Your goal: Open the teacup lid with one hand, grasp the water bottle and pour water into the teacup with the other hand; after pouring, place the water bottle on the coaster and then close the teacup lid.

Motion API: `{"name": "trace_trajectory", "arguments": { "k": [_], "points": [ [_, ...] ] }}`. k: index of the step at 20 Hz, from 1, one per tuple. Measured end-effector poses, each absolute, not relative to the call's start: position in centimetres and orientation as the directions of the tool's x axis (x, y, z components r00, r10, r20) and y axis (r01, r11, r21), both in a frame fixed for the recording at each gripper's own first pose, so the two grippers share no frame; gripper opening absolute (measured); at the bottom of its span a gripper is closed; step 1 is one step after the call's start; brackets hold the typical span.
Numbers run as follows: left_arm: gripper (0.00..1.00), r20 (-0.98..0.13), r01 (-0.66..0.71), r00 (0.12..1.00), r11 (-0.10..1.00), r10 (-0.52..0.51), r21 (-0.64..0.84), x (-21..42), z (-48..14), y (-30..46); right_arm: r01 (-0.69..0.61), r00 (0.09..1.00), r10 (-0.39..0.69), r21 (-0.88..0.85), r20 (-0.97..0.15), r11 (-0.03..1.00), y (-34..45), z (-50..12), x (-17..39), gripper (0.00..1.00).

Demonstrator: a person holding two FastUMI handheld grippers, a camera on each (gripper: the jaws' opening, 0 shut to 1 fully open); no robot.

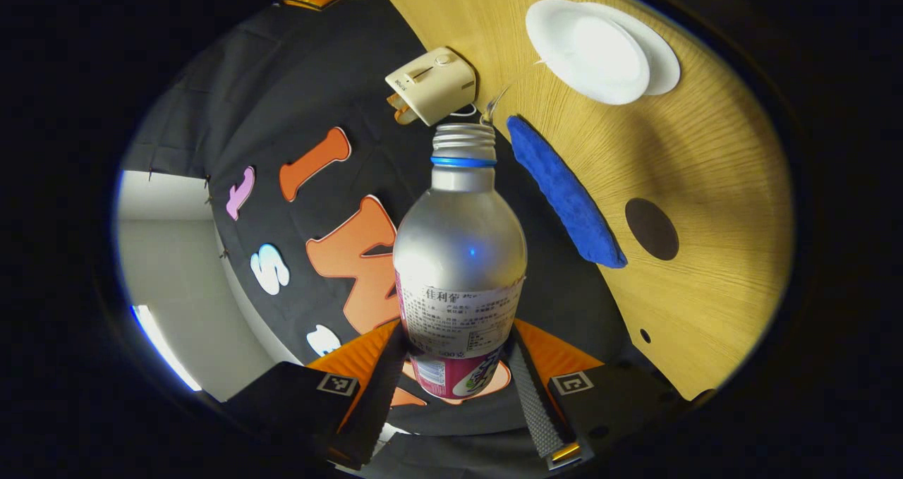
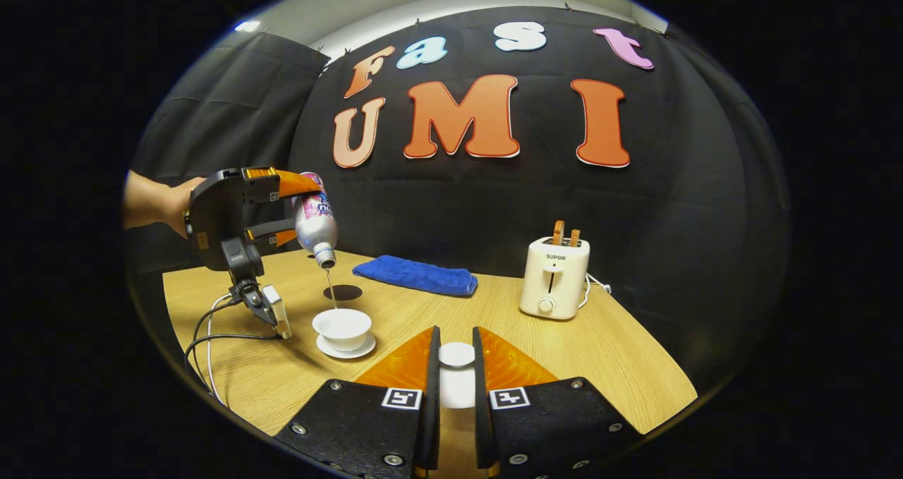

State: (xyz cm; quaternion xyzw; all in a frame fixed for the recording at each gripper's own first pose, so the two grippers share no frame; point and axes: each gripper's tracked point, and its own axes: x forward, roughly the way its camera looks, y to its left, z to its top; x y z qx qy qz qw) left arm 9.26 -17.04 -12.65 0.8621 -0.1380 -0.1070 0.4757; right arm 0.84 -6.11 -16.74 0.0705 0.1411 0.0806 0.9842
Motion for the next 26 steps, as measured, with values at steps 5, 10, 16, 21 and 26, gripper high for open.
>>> {"name": "trace_trajectory", "arguments": {
  "k": [5, 10, 16, 21, 26],
  "points": [
    [0.81, -0.066, -0.141, 0.934, -0.531, -0.352, 0.836, 8.5, -14.1, -17.5, -0.15, 0.945, 0.191, 0.165, -0.267, 0.975, -5.6, -16.7, 0.9, 0.2],
    [0.84, -0.043, -0.181, 0.925, -0.536, -0.378, 0.825, 8.1, -14.3, -17.9, -0.158, 0.942, 0.193, 0.147, -0.274, 0.976, -5.3, -16.8, 0.9, 0.21],
    [0.84, -0.005, -0.196, 0.922, -0.478, -0.387, 0.856, 8.2, -13.4, -17.7, -0.152, 0.941, 0.19, 0.153, -0.28, 0.976, -5.1, -16.8, 0.9, 0.2],
    [0.8, 0.109, -0.239, 0.915, -0.305, -0.388, 0.922, 8.1, -10.4, -17.4, -0.146, 0.941, 0.189, 0.166, -0.282, 0.975, -5.0, -16.4, 1.3, 0.21],
    [0.83, 0.179, -0.211, 0.94, -0.085, -0.29, 0.974, 9.3, -7.4, -15.0, -0.146, 0.943, 0.194, 0.188, -0.271, 0.971, -4.3, -15.3, 1.7, 0.21]
  ]
}}
